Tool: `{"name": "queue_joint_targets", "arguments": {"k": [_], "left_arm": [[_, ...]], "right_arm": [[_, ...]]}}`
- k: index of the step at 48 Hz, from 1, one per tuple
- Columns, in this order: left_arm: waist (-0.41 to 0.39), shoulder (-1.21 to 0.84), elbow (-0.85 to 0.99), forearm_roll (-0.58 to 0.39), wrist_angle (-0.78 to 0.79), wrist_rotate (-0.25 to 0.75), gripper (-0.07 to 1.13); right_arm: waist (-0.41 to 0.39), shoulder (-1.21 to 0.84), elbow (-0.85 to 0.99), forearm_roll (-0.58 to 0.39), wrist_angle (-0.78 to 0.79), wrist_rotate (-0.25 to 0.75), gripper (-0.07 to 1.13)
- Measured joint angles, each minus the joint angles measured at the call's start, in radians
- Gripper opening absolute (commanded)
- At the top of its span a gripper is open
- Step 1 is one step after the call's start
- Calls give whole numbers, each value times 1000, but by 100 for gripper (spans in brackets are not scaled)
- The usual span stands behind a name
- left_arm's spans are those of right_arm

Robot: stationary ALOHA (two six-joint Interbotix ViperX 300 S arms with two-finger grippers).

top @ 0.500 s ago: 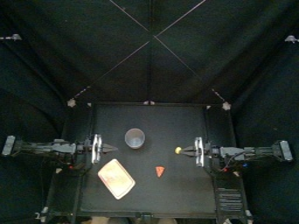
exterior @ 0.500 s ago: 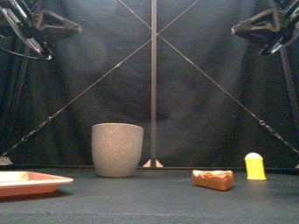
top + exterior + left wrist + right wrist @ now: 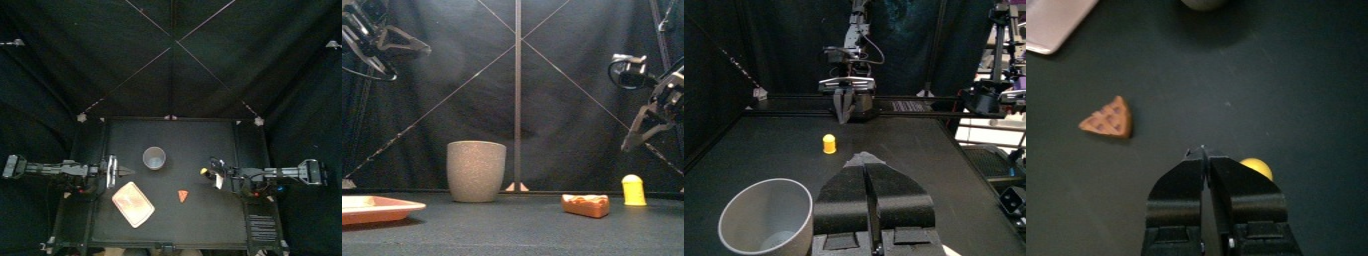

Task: Pick the yellow can then place it on the pink plate
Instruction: Pick the yellow can

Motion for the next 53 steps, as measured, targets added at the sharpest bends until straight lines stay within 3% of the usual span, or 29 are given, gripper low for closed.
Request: {"name": "queue_joint_targets", "arguments": {"k": [5,14,19,30,53], "left_arm": [[0,0,0,2,0,0,-3],[0,0,0,2,0,0,-3],[0,0,0,0,0,-2,-3],[0,0,0,0,-3,0,-3],[8,0,-2,0,-3,0,-3]], "right_arm": [[-32,55,-20,-3,8,-3,31],[-48,63,-41,-14,0,-3,87],[-69,51,-41,-12,2,-3,106],[-117,55,-20,-15,32,-2,106],[-146,295,-37,-35,49,-3,105]]}}
